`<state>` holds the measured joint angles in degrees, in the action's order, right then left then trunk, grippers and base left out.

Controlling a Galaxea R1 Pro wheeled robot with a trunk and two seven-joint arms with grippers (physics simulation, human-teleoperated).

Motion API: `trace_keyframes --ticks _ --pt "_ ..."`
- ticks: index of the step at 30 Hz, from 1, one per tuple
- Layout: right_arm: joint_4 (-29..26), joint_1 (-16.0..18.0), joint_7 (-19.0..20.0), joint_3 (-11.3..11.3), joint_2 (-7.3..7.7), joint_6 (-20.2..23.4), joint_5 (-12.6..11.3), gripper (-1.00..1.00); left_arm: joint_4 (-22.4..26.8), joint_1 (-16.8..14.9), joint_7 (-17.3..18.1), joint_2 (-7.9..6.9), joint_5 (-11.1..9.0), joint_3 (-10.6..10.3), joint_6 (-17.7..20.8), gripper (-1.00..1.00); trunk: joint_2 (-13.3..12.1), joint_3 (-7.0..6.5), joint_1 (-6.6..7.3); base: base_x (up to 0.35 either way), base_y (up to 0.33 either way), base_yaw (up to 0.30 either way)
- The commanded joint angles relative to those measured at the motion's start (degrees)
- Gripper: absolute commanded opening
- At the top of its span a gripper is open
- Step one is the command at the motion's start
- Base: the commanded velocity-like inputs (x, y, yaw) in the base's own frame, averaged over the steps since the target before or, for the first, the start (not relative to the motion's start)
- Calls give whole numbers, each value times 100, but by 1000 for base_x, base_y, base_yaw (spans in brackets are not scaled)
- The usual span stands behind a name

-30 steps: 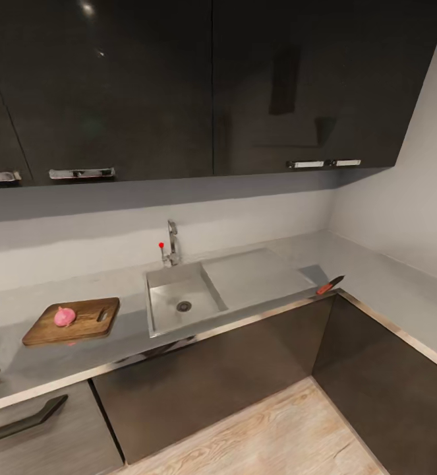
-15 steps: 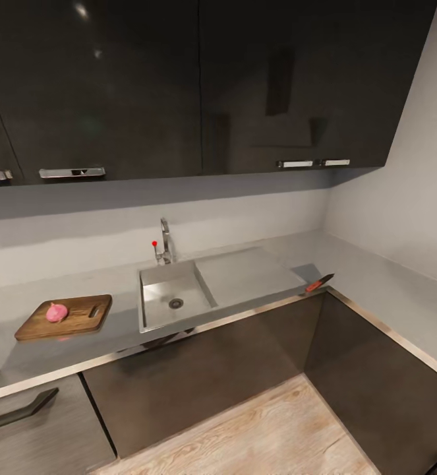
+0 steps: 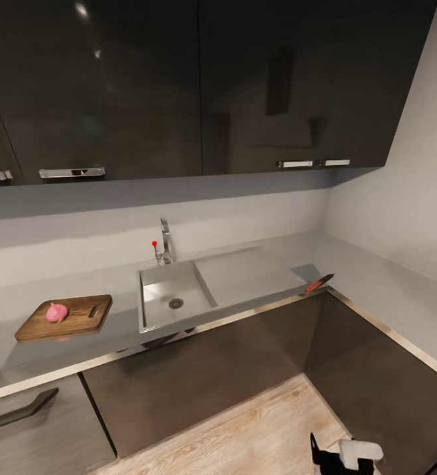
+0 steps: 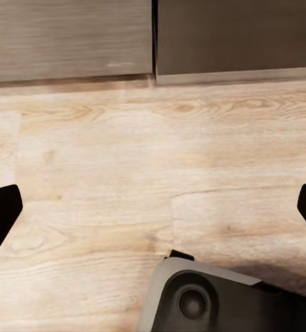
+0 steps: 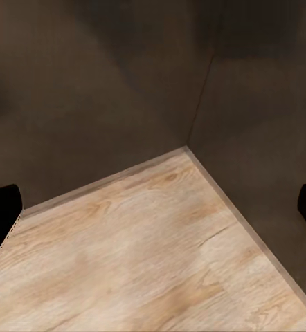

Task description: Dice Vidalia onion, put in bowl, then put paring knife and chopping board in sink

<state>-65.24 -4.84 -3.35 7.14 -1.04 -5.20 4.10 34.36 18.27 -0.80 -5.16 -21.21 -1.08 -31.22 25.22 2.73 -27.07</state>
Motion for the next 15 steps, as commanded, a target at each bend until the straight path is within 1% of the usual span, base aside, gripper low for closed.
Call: trace_keyframes --ticks 1,2,3,7,9,13,15 --pt "-65 54 -14 7 -6 102 41 100 5 2 -8 -2 -21 -12 -7 100 10 10 -3 0 0 0" --pt "-149 172 -18 7 -7 279 40 100 -3 2 -8 -2 -19 -13 -7 100 10 10 -3 0 0 0" --pt "-178 240 -21 7 -8 362 40 100 -7 2 -8 -2 -18 -14 -7 100 10 10 -3 0 0 0" --pt "-277 830 -128 -18 -23 1073 32 100 -25 2 -8 -2 37 -15 -7 100 10 10 -3 0 0 0" --pt "-285 1118 -239 -133 -41 1388 30 100 -31 2 -8 4 113 -15 -7 100 10 10 -3 0 0 0" --pt "-295 1648 -588 -500 -132 1874 30 100 -46 2 -8 61 247 -15 -7 100 10 10 -3 0 0 0" --pt "-296 1844 -721 -570 -187 2048 30 100 -49 2 -8 69 287 -15 -7 100 10 10 -3 0 0 0"
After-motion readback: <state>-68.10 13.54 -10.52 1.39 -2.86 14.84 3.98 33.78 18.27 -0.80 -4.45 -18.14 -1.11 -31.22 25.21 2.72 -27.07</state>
